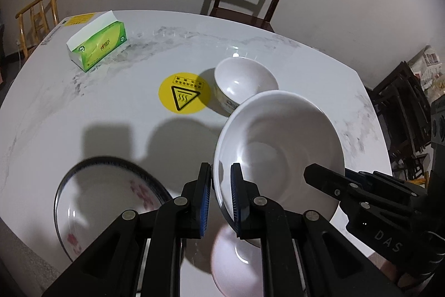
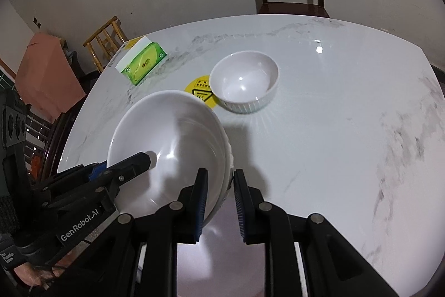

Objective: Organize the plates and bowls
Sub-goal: 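Lift the 'Rabbit' bowl and lower it into the pink bowl with the left gripper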

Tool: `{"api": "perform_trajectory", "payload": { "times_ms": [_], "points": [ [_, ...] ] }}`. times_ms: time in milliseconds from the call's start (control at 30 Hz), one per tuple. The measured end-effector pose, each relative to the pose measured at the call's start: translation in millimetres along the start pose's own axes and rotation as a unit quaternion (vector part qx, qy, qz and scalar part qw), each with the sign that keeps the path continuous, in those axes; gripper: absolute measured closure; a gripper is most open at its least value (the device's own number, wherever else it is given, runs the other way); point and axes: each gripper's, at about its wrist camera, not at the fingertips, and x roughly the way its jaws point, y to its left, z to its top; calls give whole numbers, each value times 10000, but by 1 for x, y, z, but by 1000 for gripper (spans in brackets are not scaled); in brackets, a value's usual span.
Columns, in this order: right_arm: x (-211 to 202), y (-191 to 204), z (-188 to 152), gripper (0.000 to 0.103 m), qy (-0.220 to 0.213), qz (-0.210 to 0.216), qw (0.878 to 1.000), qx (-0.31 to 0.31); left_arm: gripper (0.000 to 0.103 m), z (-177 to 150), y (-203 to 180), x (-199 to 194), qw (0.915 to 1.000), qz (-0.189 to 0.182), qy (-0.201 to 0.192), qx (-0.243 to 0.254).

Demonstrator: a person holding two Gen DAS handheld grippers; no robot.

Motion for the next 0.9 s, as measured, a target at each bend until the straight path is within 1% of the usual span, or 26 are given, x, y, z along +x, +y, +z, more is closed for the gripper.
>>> {"api": "perform_trajectory", "payload": {
  "times_ms": [233,433,533,633,900],
  "points": [
    [-14,-4,-37,83,15,-16,10000,88,92,-27,-10,-14,10000,-87,20,32],
    [-11,-11,-61,83,153,-19,9996,234,92,-49,-15,-12,9997,-129,202,41],
    [-9,-15,-72,83,238,-22,9993,276,92,-59,-15,-5,9993,-115,355,44],
    [-3,-18,-79,83,323,-52,9990,318,92,-67,-15,2,9988,-101,471,31],
    [5,-18,-82,83,394,-191,9985,313,92,-77,-17,18,9977,-46,678,87]
  ]
}}
